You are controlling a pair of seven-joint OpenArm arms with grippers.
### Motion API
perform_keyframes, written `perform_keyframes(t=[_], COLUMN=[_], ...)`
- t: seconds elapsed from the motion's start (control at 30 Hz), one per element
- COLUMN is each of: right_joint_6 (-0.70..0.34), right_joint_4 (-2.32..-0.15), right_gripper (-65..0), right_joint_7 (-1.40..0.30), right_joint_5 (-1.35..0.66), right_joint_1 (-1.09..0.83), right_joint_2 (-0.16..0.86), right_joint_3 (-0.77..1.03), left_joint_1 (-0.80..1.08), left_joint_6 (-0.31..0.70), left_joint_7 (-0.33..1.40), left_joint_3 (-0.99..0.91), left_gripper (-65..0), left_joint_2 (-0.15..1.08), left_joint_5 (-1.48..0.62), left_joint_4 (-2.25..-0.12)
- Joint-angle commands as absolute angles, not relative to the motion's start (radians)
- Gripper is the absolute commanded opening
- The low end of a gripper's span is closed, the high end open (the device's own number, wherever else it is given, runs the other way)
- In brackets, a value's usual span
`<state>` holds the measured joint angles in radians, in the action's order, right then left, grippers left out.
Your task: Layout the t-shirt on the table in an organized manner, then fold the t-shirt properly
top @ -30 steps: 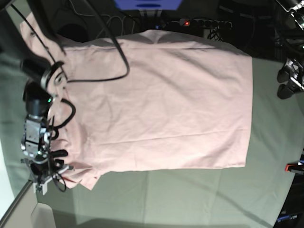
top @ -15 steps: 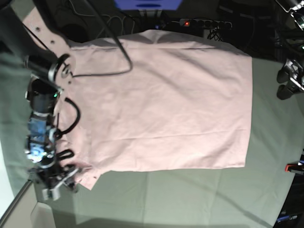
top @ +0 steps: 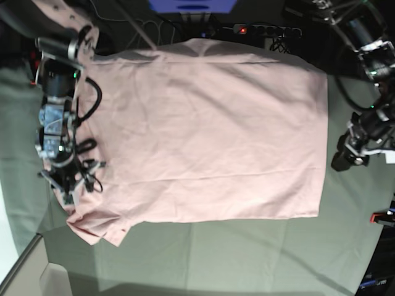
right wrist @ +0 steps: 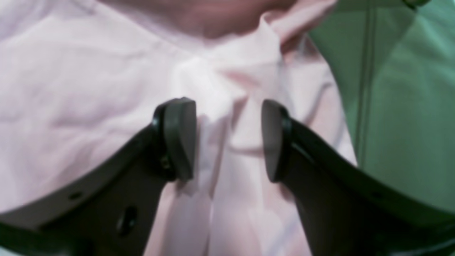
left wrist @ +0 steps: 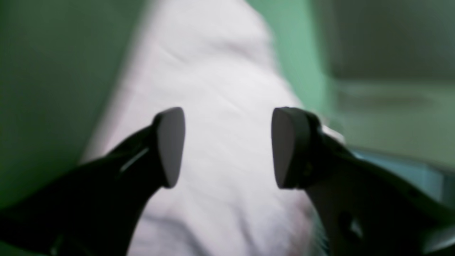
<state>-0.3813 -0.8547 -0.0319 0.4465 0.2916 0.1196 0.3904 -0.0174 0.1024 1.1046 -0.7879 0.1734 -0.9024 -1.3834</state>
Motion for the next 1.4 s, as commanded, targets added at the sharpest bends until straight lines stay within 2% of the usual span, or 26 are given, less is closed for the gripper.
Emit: perform_keyframes(t=[0.0, 0.2, 0.43, 0.53, 0.73, 0.83, 1.27, 1.37], right_joint_6=[-0.378, -0.378, -0.378, -0.378, -0.378, -0.378, -0.378, -0.378], right_joint_4=[-0.897, -0.998, -0.993, -0.998, -0.992, -0.992, -0.995, -0.99], right_gripper=[-38.2, -38.2, -38.3, -38.3, -38.3, -38.2, -38.0, -38.0], right_joint_7=[-0.016, -0.016, -0.021, -0.019, -0.021, -0.021, -0.019, -0.019], right_joint_5=[0.44, 0.438, 0.438, 0.438, 0.438, 0.438, 0.438, 0.438], right_joint_1=[0.295, 0.242, 0.236, 0.217, 0.213, 0.213, 0.163, 0.163], right_joint_2=[0.131, 0.127, 0.133, 0.133, 0.133, 0.131, 0.127, 0.127], right_joint_3=[0.392, 0.392, 0.392, 0.392, 0.392, 0.392, 0.392, 0.392], left_joint_1=[-0.031, -0.101, -0.2, -0.2, -0.157, -0.153, -0.17, -0.168], left_joint_6=[0.108, 0.114, 0.11, 0.11, 0.11, 0.11, 0.117, 0.117], left_joint_7=[1.056, 0.808, 0.69, 0.69, 0.748, 0.748, 0.742, 0.742], left_joint_3=[-0.774, -0.65, -0.611, -0.611, -0.615, -0.613, -0.608, -0.541], left_gripper=[-28.2, -23.8, -23.6, -23.7, -23.6, -23.6, -23.8, -23.9], left_joint_2=[0.162, 0.094, 0.134, 0.15, 0.176, 0.194, 0.199, 0.191], left_joint_5=[-0.865, -0.564, -0.53, -0.536, -0.53, -0.529, -0.438, -0.44], left_joint_4=[-1.397, -1.291, -0.995, -0.974, -1.165, -1.178, -0.957, -0.961])
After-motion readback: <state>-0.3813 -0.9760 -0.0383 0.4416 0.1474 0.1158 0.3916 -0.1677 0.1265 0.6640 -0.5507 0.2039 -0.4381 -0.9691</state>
